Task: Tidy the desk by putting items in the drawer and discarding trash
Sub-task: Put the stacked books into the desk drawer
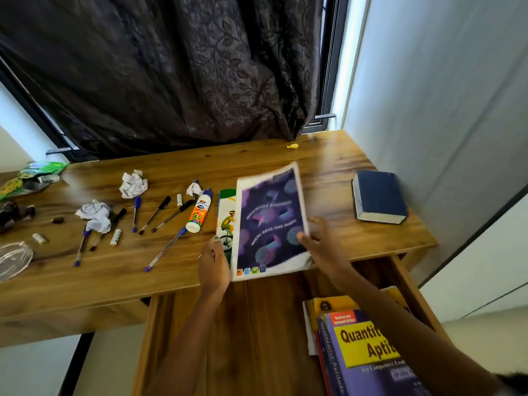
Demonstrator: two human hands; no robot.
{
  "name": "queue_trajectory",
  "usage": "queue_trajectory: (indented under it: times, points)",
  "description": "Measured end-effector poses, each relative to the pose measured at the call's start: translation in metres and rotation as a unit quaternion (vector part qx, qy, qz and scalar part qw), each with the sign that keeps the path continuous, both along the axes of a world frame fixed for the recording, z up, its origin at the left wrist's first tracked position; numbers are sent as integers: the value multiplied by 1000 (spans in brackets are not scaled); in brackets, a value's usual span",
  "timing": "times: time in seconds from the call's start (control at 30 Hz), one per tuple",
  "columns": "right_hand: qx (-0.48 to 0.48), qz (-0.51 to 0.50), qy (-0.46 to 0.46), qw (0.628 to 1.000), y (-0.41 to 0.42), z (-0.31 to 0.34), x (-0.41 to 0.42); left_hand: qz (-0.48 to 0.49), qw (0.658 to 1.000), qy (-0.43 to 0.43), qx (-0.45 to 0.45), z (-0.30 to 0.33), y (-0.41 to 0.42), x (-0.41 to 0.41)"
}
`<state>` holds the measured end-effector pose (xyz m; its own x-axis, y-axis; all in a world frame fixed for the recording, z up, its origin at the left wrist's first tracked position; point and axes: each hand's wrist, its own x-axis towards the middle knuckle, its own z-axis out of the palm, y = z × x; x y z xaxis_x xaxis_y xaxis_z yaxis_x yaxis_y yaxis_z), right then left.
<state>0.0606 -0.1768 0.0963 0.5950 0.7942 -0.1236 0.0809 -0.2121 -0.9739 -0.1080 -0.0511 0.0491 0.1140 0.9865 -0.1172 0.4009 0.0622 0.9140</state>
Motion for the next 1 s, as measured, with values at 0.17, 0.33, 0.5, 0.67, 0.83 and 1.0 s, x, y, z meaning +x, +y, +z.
queue_trajectory:
  times: [0.17,0.33,0.5,0.67,0.83,1.0]
  points:
    - [-170,32,-178,969,25,-48,7,-68,990,120,-9,-14,17,-2]
    - [-245,74,-253,933,49,-52,-7,-83,986,98,-110,-7,25,14]
    - [-263,78,-281,920,36,-50,-13,-90,982,24,-167,-7,2,16]
    - [-148,87,-103,980,-6,-71,-3,-117,975,-64,-179,-18,-42,-22]
    - [-68,61,180,979,-30,-68,-7,-149,973,-129,-123,-9,-76,-46]
    - [-21,76,302,950,-26,-33,-12,-220,965,-122,-78,24,-85,-59]
